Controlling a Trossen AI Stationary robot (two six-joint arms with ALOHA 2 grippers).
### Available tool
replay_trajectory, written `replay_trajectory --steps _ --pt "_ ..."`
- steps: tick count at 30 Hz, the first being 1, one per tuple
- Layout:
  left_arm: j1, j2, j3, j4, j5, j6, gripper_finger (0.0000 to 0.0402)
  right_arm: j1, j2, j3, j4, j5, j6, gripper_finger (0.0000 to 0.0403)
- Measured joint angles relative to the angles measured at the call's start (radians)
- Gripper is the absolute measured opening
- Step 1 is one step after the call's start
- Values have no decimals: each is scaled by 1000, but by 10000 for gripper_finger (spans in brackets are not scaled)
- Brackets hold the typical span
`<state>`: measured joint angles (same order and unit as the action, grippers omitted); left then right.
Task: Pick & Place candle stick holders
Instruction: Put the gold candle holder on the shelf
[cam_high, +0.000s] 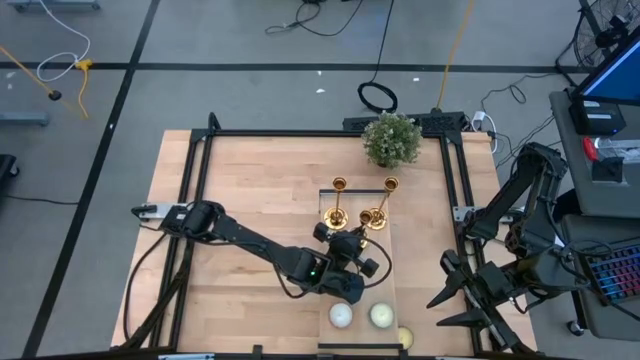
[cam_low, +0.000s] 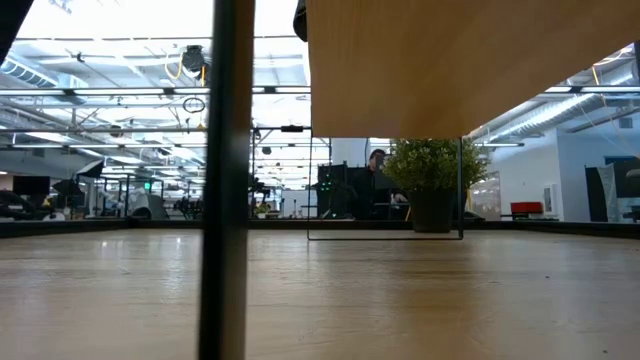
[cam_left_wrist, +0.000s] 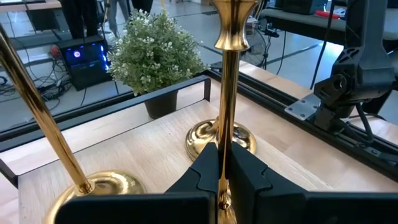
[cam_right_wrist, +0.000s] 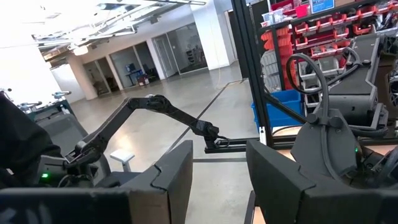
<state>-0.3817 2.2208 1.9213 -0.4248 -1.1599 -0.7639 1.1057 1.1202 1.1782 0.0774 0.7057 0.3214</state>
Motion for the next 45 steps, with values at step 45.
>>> replay_trajectory --steps 45 --pt "-7 0 1 -48 53 -93 47 0 0 0 1 0 8 146"
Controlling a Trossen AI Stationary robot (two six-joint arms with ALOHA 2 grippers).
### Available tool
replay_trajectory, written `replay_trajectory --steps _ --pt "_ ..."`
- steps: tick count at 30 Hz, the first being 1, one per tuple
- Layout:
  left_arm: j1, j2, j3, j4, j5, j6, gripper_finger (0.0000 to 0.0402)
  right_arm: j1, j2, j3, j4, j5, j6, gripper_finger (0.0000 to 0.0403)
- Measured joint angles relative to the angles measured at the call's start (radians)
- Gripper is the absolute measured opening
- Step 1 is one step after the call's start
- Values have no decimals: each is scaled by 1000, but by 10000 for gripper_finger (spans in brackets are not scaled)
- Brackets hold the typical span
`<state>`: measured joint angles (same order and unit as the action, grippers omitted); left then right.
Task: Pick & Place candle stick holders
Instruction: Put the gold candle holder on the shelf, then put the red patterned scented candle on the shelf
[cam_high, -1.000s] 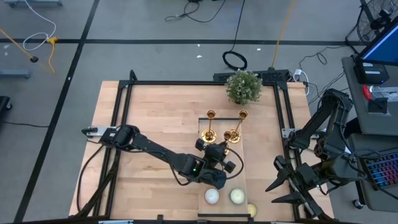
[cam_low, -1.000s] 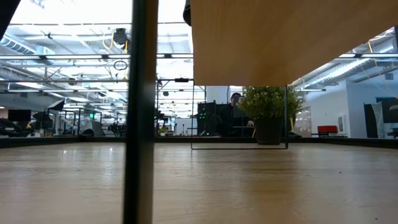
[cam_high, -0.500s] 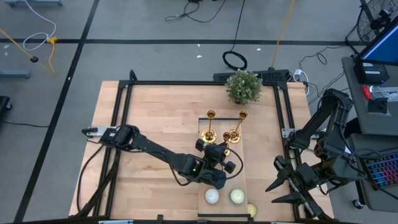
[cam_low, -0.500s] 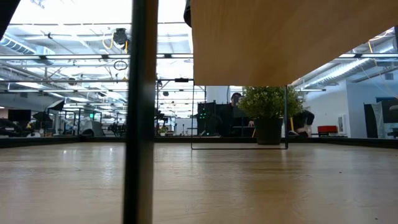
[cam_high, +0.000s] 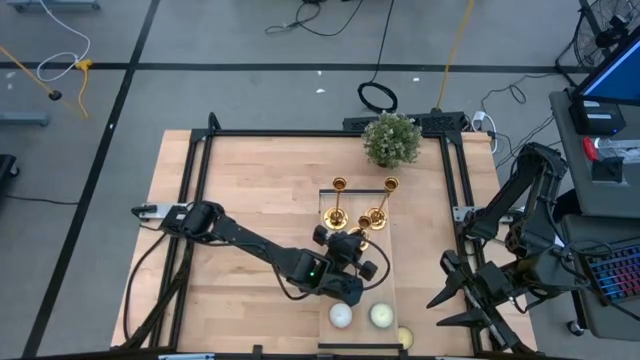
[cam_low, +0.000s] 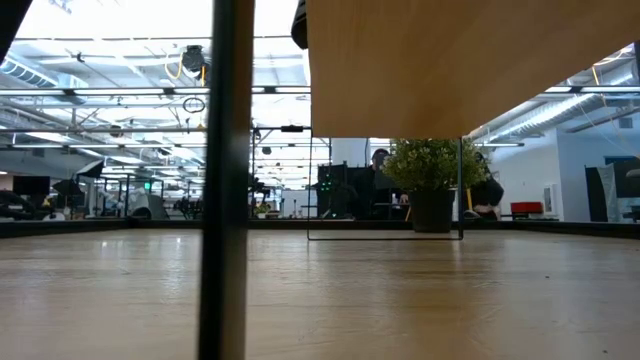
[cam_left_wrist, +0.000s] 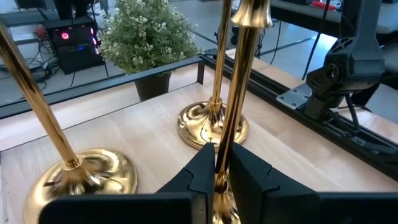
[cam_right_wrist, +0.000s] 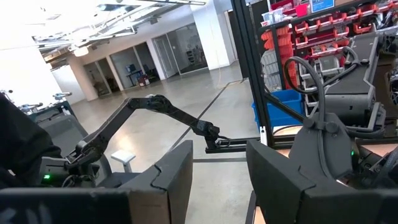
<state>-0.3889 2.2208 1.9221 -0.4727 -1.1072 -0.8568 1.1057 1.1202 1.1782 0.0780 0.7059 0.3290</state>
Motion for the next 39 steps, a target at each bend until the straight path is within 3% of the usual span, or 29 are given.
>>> replay_trajectory --steps 27,39 --pt "-13 0 0 -7 -19 -40 52 0 0 0 0 0 0 146" --pt "-24 -10 -1 -61 -15 -97 120 0 0 0 0 0 0 146"
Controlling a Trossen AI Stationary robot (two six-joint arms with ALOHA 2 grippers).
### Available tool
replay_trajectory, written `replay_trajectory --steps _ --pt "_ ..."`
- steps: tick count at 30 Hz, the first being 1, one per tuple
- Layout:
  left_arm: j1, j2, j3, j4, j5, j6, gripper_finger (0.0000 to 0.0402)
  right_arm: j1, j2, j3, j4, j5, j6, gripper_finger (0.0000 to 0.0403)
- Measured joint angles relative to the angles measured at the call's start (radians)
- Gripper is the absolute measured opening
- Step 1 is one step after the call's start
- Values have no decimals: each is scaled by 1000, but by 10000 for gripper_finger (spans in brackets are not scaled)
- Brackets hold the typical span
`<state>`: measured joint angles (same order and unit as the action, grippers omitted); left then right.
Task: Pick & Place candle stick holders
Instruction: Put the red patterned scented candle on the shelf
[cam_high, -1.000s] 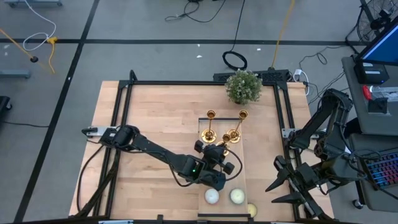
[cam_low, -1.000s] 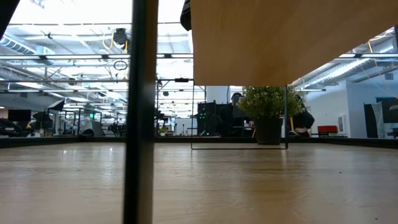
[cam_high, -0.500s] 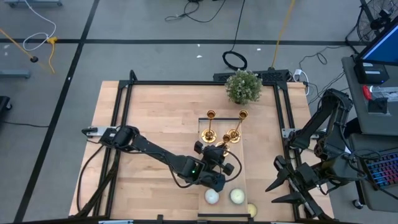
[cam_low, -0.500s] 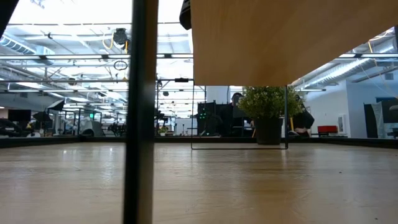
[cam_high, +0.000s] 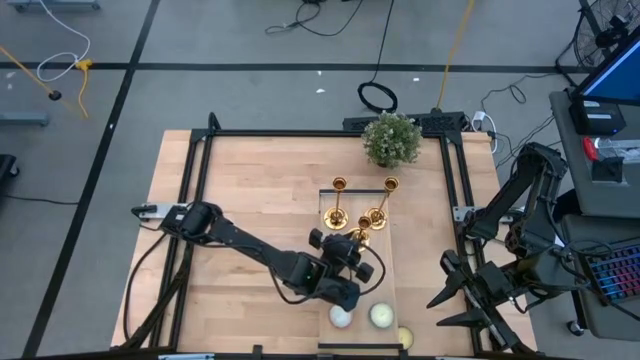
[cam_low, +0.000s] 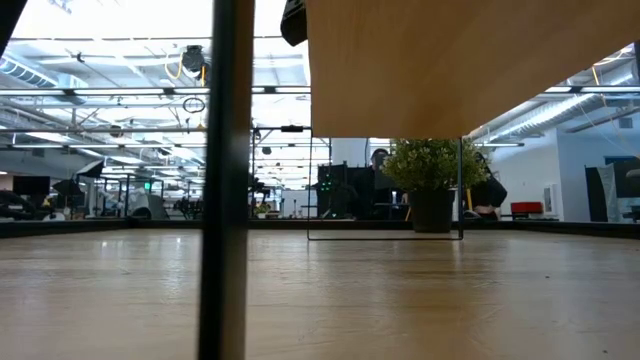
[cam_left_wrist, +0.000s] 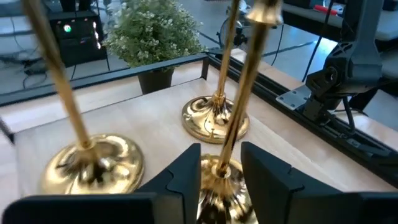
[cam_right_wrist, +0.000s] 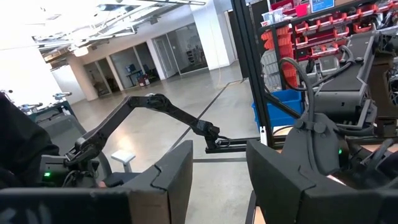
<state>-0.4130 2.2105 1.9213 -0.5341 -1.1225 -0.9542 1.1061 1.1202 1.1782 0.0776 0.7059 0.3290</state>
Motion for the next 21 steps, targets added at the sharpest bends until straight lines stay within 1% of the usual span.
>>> replay_trajectory --steps 5,7,9,14,18,21 --pt "-11 -9 -1 -114 -5 -116 123 0 0 0 0 0 0 146" --pt "-15 -15 -1 -136 -3 -157 123 0 0 0 0 0 0 146" --pt "-25 -29 -1 -157 -6 -180 123 0 0 0 0 0 0 146" --pt "-50 -51 0 -176 -11 -185 122 0 0 0 -1 0 -2 146" --pt "-70 -61 0 -173 36 -184 122 0 0 0 -1 0 -3 146" --pt "-88 -67 0 -172 110 -182 122 0 0 0 -1 0 -4 146"
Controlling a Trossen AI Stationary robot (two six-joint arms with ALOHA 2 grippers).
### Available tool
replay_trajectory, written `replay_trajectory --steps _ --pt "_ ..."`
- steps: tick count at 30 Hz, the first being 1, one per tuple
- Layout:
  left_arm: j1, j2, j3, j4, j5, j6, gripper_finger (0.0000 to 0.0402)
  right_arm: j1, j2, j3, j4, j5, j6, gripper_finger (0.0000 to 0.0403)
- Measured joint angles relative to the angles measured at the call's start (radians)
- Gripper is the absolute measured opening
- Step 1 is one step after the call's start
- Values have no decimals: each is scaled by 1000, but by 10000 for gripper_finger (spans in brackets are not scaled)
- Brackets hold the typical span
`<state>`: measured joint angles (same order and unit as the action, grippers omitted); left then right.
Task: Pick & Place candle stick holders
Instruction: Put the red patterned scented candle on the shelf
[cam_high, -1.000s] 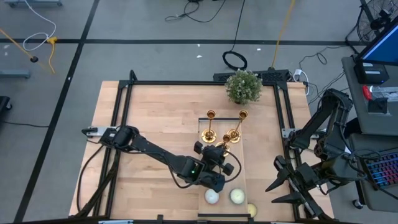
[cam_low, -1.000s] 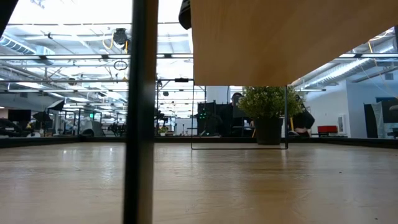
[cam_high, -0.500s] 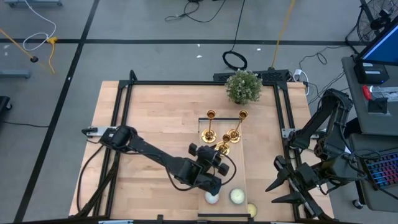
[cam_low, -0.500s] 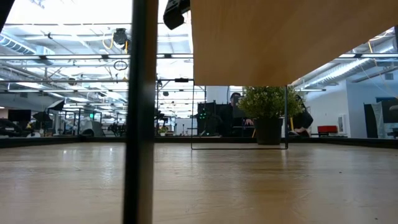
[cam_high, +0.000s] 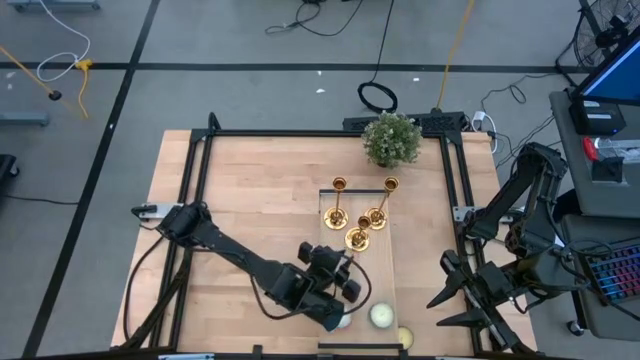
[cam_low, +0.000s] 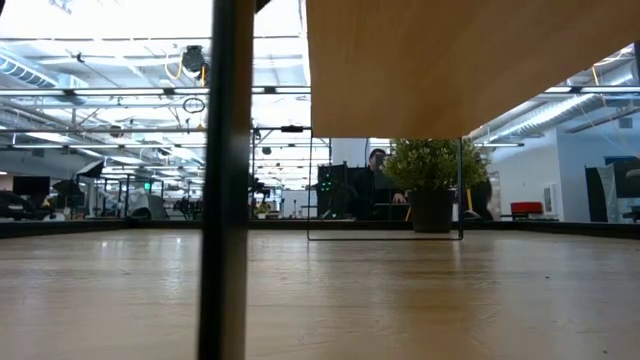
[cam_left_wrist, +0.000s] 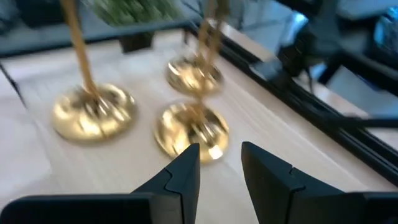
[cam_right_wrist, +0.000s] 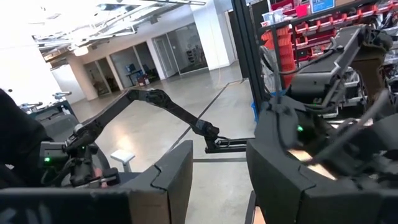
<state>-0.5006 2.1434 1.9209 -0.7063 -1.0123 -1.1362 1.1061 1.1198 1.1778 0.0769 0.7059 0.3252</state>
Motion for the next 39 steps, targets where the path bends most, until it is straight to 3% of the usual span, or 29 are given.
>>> replay_trajectory --steps 7,13,17,24,33,36,39 --pt "-49 -25 0 -2 121 -11 122 0 0 0 -6 0 -5 146" --pt "-81 -69 0 5 69 -27 122 0 0 0 -23 0 -5 146" --pt "-80 -116 0 35 97 -22 122 0 0 0 -27 0 -13 146" --pt "-74 -165 0 52 329 39 122 -1 0 0 -29 0 5 146" --pt "-101 -165 1 64 747 113 122 -1 11 0 -39 5 142 146" --pt "-135 -164 1 63 802 123 122 -8 34 0 -37 4 203 146" --pt "-180 -164 1 63 783 133 122 -7 67 0 -38 1 250 146"
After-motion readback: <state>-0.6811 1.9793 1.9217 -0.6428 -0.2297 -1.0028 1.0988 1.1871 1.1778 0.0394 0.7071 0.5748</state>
